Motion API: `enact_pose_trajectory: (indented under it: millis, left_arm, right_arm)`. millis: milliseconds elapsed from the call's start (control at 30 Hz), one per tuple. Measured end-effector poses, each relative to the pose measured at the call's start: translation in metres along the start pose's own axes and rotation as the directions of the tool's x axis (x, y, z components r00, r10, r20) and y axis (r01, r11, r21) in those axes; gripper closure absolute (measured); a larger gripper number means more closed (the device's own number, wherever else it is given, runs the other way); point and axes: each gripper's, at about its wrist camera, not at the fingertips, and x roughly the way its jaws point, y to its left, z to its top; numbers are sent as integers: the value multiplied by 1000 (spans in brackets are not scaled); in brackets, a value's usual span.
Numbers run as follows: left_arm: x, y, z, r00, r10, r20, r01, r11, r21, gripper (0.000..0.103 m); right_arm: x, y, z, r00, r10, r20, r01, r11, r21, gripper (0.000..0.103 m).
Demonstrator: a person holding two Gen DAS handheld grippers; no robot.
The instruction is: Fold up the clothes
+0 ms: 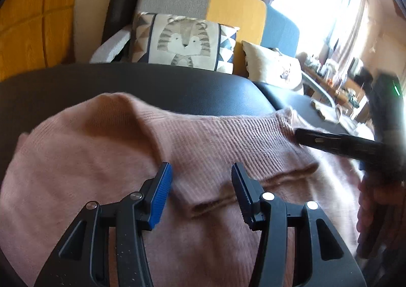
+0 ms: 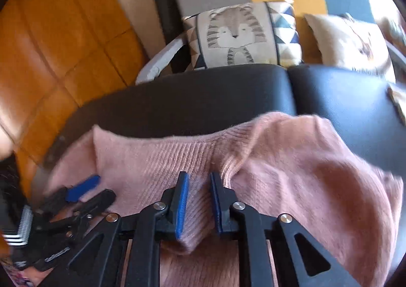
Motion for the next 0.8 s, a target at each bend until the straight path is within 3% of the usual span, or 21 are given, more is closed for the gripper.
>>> enact_pose_trajectory:
  millis: [100,167,300,367,400,500,667,800]
  left_arm:
    - [-29,30,-4,997,40,68,-36,997,-70,51]
    - [-45,54,-14,988,123,95,-113,988,-104,50]
    - [-48,85,-34,964,265,33,-262,963,-59,50]
    - [-43,100,-45,951,308,-25,-309,951,-28,51]
    - [-50,103,-46,959,283,-4,-283,958,-41,50]
    - [-66,104,-53,960,279,25,-277,959,-58,50]
    - [-73,96,-62,966,255,34,-255,967,-27,50]
    - [-72,97,-41,975,221,24,-220,975,-33,50]
  right_arm:
    - [-41,-8,-7,996,57,70,-61,996,58,79]
    - [-55,-11,-21,999,17,37,-19,999,37,78]
    - [-61,-26,-52,997,-54,-49,54,999,0,78]
    - [-62,-39,-62,995,-84,-49,85,996,8,78]
    - [-68,-46,-66,998,-61,-22,62,997,34,78]
    - [-87,-57,-71,1000,-29,11,28,993,119,78]
    - [-116,-49,-80,999,-25,34,23,998,63,78]
    - [-121,-43,-74,998,-47,32,47,999,-6,78]
